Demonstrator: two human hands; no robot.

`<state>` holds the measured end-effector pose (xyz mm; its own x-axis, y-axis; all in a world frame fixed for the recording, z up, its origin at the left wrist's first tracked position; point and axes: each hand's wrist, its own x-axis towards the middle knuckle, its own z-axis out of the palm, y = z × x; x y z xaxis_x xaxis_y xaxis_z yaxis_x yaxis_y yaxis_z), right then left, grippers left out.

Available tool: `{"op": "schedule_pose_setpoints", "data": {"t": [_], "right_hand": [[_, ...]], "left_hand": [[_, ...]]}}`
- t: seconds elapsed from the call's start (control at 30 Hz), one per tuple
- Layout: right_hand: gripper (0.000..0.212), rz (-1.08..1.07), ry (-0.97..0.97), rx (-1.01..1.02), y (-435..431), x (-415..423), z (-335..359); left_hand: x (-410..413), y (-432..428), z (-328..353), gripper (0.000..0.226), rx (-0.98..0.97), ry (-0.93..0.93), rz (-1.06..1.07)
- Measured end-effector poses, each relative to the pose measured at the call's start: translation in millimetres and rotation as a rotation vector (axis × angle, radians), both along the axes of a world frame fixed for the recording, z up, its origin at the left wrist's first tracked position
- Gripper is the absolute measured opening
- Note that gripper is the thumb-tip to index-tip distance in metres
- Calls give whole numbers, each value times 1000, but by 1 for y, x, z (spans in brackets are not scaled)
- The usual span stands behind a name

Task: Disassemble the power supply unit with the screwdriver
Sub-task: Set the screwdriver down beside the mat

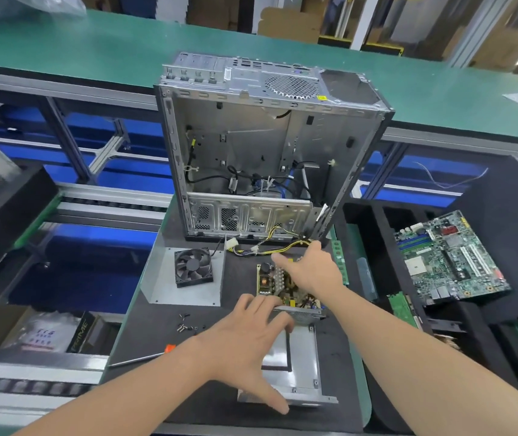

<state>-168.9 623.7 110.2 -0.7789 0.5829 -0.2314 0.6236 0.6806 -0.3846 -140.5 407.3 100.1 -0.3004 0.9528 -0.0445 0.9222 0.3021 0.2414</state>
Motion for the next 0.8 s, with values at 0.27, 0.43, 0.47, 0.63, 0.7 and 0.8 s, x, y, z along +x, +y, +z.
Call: {"op": "schedule_pose_setpoints", "data": {"t": [0.27,0.43,0.47,0.63,0.7,0.8], "right_hand": [[32,-26,462,66,25,-17,16],[28,-217,533,1,44,-15,18],[25,-229,502,-15,47,-12,17],[30,-274,521,-209,51,5,14],[32,-253,531,-196,48,9,16],[29,-118,521,-124,39,13,24]], "left_hand": [[-6,9,7,65,36,-96,127],[-13,17,5,53,71,-145,153],[-14,18,5,51,82,-170,160],[-24,25,10,30,236,-414,310],[-31,28,12,12,316,-469,392],[-44,29,12,8,380,-464,501]]}}
